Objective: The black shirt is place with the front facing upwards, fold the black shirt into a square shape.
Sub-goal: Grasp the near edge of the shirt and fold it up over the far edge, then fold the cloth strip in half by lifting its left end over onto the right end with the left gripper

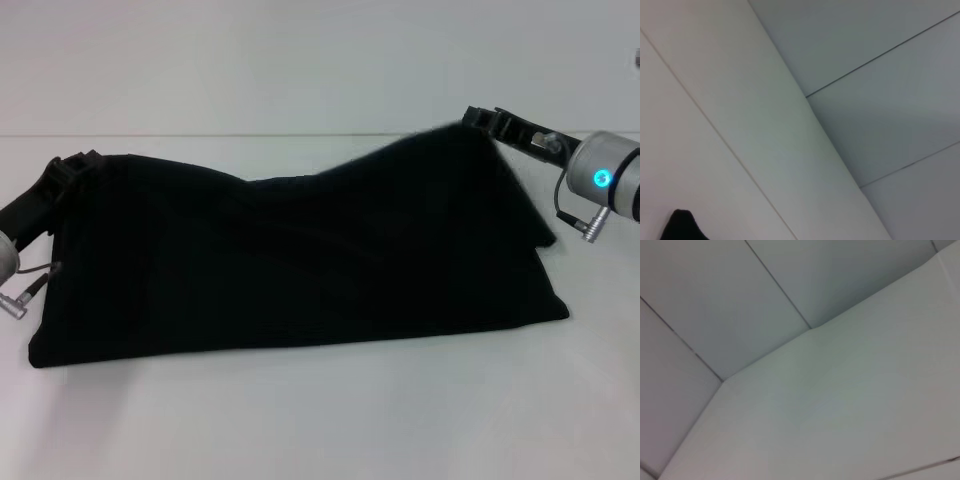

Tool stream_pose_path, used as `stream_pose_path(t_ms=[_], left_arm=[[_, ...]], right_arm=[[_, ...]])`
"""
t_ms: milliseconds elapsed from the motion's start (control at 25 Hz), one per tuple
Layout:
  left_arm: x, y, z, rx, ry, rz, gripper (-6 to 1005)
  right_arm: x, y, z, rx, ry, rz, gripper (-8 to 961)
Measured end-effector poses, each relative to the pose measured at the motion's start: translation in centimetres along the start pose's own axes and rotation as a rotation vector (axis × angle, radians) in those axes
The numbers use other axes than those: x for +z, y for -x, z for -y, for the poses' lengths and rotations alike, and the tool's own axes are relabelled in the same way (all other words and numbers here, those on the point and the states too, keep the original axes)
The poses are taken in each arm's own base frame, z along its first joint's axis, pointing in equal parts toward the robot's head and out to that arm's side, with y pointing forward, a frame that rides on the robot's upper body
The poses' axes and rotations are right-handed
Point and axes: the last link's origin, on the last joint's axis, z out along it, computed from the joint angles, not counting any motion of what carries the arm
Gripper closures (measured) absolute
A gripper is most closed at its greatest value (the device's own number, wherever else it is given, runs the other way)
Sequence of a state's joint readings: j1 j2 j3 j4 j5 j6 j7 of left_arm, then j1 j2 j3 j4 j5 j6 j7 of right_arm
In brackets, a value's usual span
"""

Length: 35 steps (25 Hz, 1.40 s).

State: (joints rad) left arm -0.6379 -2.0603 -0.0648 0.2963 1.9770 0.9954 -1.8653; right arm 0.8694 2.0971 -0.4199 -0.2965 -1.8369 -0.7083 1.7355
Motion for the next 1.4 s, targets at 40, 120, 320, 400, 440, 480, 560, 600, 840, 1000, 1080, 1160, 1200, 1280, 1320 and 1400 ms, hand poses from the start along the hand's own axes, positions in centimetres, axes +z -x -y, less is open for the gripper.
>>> stream_pose_path(t_ms=[40,120,320,400,440,480,560,600,840,1000,1080,1160,1200,1280,1320,1400], left_arm=[[0.0,0.1,0.0,-0.001,-0.002,-0.008,936],[0.1,0.1,0.1,-0.004,-0.01,-0.021,874],[-0.6,-0.3,0.9,-0.017,-0.031,-0.047,703],[-0.9,-0.6,1.1,-0.02,-0.032,-0.052,610],[-1.1,-0.6,1.2,-0.018,-0.026,-0.051,564],[-1.5,-0.8,1.2,-0.014,-0.012,-0.046,518],[-2.2,-1.0,1.0,-0.011,0.033,-0.023,371],[-2.6,-1.0,0.9,-0.014,0.05,-0.01,297],[-5.9,-1.4,0.2,0.033,0.173,0.201,168],[-8.6,-2.3,0.6,0.003,0.137,0.333,82],[-9.9,-2.5,0.9,-0.032,0.093,0.386,76],[-11.2,-2.6,1.3,-0.067,0.055,0.418,71],[-11.8,-2.7,1.6,-0.087,0.033,0.428,68],[-12.9,-2.9,2.1,-0.12,-0.017,0.443,65],[-13.2,-2.9,2.4,-0.13,-0.038,0.448,65],[-13.6,-2.8,2.9,-0.157,-0.077,0.46,65]], right_arm=[[0.1,0.0,0.1,0.003,-0.012,0.005,855],[0.2,0.1,0.3,0.019,-0.034,0.019,778],[-0.1,0.4,0.9,0.031,-0.055,0.037,615],[-0.2,0.5,1.0,0.019,-0.051,0.034,553],[-0.3,0.5,1.0,0.012,-0.045,0.032,522],[-0.4,0.5,1.0,0.001,-0.034,0.029,491],[-0.9,0.5,0.7,-0.052,0.018,0.014,419],[-1.2,0.3,0.5,-0.096,0.057,0.0,383],[-4.1,-2.0,-1.5,-0.453,0.347,-0.109,145],[-6.3,-4.3,-2.2,-0.64,0.509,-0.149,48],[-7.1,-5.3,-2.3,-0.688,0.554,-0.163,38],[-7.8,-6.7,-2.3,-0.735,0.599,-0.18,27],[-7.8,-6.7,-2.3,-0.735,0.599,-0.18,27],[-8.0,-7.6,-2.2,-0.762,0.604,-0.18,26],[-8.0,-7.9,-2.1,-0.775,0.603,-0.178,26],[-8.0,-8.6,-2.0,-0.799,0.599,-0.177,26]])
